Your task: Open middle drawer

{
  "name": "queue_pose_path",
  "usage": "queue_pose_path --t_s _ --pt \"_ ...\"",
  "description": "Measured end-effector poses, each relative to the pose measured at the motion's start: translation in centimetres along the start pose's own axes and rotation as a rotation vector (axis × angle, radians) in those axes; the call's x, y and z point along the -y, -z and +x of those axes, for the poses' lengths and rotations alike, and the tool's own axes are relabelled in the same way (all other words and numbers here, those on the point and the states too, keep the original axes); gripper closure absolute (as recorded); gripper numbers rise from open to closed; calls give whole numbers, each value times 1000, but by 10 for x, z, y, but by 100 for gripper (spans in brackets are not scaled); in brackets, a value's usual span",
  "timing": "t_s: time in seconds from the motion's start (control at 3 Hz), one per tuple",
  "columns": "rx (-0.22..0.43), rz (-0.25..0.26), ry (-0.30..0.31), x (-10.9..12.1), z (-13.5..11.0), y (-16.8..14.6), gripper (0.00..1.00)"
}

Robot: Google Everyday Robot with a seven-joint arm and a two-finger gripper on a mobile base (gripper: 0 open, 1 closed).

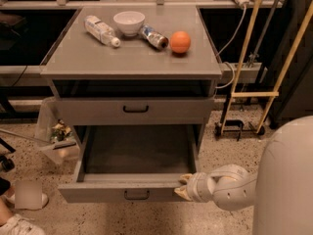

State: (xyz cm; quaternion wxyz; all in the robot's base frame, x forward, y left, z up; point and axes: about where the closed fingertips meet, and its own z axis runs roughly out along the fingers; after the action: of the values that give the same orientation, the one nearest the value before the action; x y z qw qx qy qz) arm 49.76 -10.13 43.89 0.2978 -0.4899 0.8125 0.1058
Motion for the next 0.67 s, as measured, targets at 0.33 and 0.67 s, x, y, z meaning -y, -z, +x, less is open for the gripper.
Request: queue_pose_path --t_s 0.33,0.67 --pt "7 -16 -13 -11 2 1 100" --pt "10 -27 -22 -17 3 2 100"
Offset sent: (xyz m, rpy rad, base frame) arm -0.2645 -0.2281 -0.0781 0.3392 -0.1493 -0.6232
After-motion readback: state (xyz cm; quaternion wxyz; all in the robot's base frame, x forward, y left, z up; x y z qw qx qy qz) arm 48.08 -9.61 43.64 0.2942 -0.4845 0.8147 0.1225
